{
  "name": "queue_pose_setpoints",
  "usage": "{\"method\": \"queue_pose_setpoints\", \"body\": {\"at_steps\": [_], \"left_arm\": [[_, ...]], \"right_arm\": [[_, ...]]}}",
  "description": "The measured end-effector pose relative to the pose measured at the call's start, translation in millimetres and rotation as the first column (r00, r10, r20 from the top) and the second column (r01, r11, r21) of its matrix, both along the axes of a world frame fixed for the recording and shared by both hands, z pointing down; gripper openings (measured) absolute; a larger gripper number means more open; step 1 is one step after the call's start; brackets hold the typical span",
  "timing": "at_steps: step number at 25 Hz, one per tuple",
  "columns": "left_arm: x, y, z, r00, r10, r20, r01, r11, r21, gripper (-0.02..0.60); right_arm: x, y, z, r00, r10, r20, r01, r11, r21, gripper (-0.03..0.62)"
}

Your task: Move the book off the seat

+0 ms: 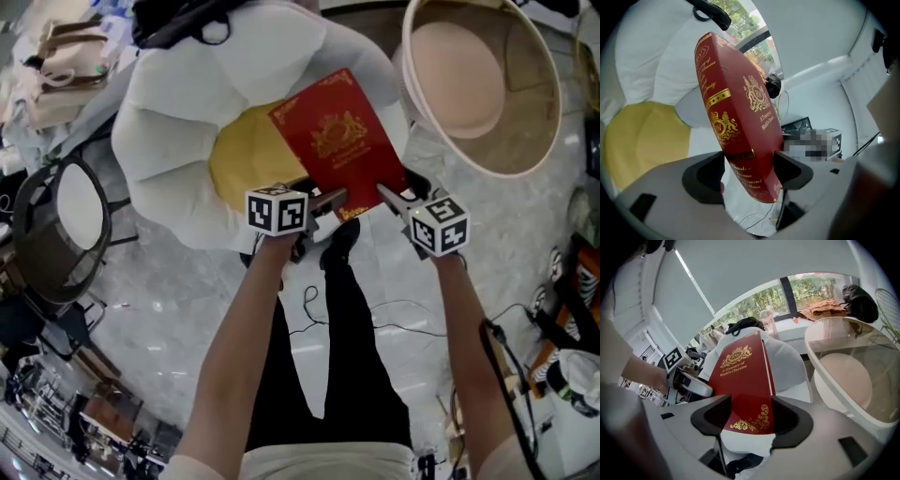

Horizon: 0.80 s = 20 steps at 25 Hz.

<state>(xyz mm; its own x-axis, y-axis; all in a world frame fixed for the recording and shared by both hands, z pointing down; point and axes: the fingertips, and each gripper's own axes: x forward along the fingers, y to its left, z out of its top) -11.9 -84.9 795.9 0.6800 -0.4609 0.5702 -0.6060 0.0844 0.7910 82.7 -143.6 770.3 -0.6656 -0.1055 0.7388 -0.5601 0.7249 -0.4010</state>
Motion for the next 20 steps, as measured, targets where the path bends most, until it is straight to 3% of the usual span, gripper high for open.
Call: {"method": "queue_pose_setpoints", "body": {"at_steps": [11,20], "left_arm": [[75.9,-60.0,-43.5,0.979,0.205,0.018,-0.205,0.978,0.043,0.327],[137.8,-75.5,-65.1,0.948,0.318,-0.013,-0.317,0.947,0.053,0.327]], "right_arm": [[88.3,-34.6,-40.6,0.976,0.218,0.029,-0.219,0.976,0.020,0.278],[149.0,-41.6,-66.1,0.949,0.315,0.019,-0.315,0.948,0.048,0.278]]}}
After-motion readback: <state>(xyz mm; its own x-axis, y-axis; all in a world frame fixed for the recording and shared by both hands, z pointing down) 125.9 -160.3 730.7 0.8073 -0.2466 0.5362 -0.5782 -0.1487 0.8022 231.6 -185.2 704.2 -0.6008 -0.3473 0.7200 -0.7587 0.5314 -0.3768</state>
